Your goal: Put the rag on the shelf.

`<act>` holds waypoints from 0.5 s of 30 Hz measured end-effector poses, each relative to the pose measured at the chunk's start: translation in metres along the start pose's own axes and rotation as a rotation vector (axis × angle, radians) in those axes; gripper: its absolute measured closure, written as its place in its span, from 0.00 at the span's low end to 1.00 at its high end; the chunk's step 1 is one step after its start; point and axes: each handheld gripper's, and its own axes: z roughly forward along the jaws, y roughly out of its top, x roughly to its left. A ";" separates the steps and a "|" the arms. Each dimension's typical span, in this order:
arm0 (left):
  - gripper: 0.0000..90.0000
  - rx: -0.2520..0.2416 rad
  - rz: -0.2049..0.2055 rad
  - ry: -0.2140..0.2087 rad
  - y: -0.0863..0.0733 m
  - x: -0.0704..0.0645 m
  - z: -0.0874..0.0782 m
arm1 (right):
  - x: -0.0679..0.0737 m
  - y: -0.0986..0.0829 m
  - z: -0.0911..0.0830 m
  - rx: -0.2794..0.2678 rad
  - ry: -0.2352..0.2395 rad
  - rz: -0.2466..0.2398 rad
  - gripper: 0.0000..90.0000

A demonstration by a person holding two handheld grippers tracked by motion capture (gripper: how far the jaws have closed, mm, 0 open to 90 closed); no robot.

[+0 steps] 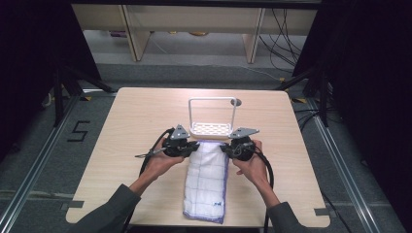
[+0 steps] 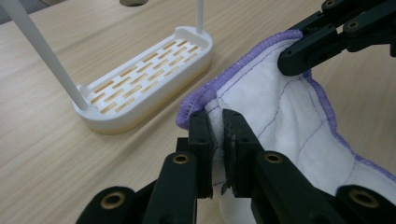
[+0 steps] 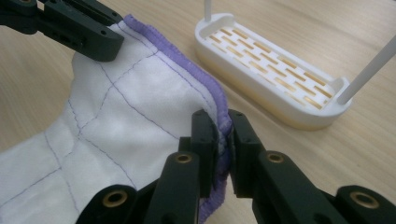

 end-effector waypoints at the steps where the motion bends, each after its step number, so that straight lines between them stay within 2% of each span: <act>1: 0.91 0.007 0.021 0.000 0.002 -0.001 -0.003 | 0.001 0.000 -0.002 -0.010 -0.001 0.004 0.92; 7: 0.91 -0.028 0.009 -0.021 0.009 -0.005 -0.014 | 0.004 0.007 -0.016 -0.030 0.004 0.004 0.92; 8: 0.91 -0.026 0.007 -0.017 0.009 -0.005 -0.015 | 0.005 0.008 -0.019 -0.018 0.011 0.009 0.92; 9: 0.91 -0.025 0.013 -0.021 0.010 -0.004 -0.017 | 0.004 0.009 -0.019 -0.036 0.011 -0.005 0.92; 11: 0.91 -0.025 0.009 -0.020 0.011 -0.005 -0.020 | 0.007 0.012 -0.023 -0.022 0.019 0.011 0.92; 13: 0.91 -0.012 0.024 -0.027 0.014 -0.005 -0.024 | 0.009 0.014 -0.025 -0.033 0.020 -0.006 0.92; 14: 0.91 -0.024 0.011 -0.029 0.016 -0.006 -0.026 | 0.010 0.015 -0.028 -0.020 0.028 0.004 0.92; 15: 0.91 -0.027 0.007 -0.036 0.019 -0.005 -0.029 | 0.010 0.018 -0.030 -0.035 0.027 -0.013 0.92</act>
